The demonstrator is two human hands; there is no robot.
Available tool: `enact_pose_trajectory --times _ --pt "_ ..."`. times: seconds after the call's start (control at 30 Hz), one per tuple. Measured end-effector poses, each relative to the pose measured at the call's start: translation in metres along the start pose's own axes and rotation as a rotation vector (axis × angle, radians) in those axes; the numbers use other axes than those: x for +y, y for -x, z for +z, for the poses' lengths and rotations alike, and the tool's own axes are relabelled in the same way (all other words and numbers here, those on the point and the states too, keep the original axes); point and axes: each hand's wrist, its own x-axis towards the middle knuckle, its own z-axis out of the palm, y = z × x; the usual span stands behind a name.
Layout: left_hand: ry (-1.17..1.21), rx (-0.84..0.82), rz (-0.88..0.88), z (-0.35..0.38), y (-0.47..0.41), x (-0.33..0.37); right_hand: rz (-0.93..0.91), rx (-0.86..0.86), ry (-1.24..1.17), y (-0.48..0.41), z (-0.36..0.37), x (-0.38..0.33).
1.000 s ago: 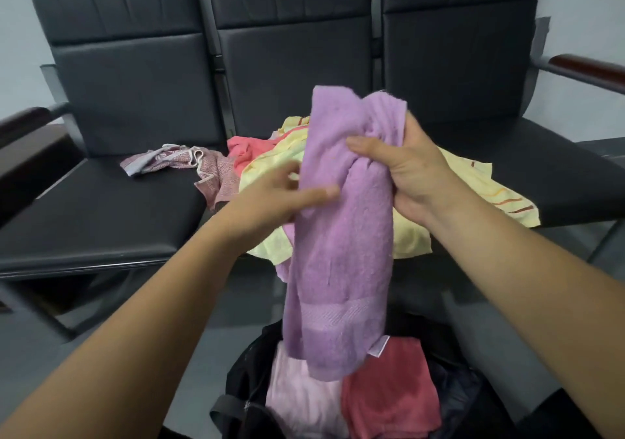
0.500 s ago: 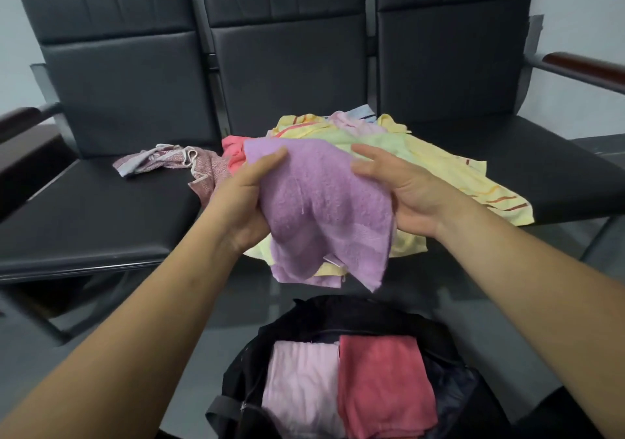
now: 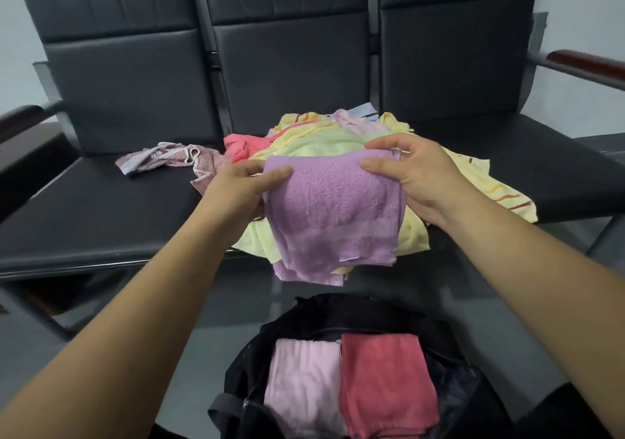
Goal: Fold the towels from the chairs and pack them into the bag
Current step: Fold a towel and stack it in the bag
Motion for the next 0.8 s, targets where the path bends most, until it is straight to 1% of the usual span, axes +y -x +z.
enact_pose_trajectory --times 0.07,0.13,0.17,0.23,0.27,0.33,0.37,0.43,0.53,0.6,0.63,0.7,0.77,0.8 --pt "0.012 -0.041 0.019 0.002 0.0 -0.001 0.051 -0.049 -0.106 0.001 0.0 -0.003" --pt "-0.106 -0.029 0.063 0.001 0.0 -0.001 0.101 -0.216 -0.187 0.003 -0.003 -0.005" --pt "-0.172 -0.013 0.089 0.0 0.001 -0.001 0.11 -0.298 -0.162 0.005 -0.004 -0.007" --pt "-0.272 -0.026 0.151 -0.003 -0.001 -0.003 0.078 -0.372 0.029 0.009 -0.003 -0.009" --pt "-0.361 -0.041 0.19 -0.005 -0.001 -0.003 0.036 -0.357 0.184 0.01 -0.002 -0.01" --pt "-0.608 -0.019 0.254 -0.006 0.0 -0.002 -0.044 -0.285 0.472 0.014 0.0 -0.015" --pt "-0.697 0.005 0.282 -0.004 0.0 -0.001 -0.078 -0.254 0.572 0.016 0.0 -0.017" --pt "-0.729 0.026 0.286 -0.001 0.001 0.0 -0.115 -0.215 0.663 0.016 -0.002 -0.017" --pt "-0.672 0.016 0.251 -0.001 0.002 0.0 -0.154 -0.168 0.703 0.015 -0.004 -0.016" --pt "-0.628 -0.061 0.208 -0.001 0.004 0.004 -0.136 -0.139 0.651 0.013 -0.008 -0.014" --pt "-0.649 -0.107 0.195 0.0 0.005 0.006 -0.109 -0.126 0.585 0.012 -0.011 -0.014" --pt "-0.81 -0.143 0.227 0.003 0.006 0.007 -0.062 -0.107 0.455 0.01 -0.016 -0.011" --pt "-0.907 -0.093 0.303 0.006 0.003 0.005 -0.057 -0.096 0.386 0.008 -0.018 -0.004" --pt "-0.89 -0.058 0.342 0.007 0.001 0.004 -0.061 -0.092 0.362 0.007 -0.018 -0.001"
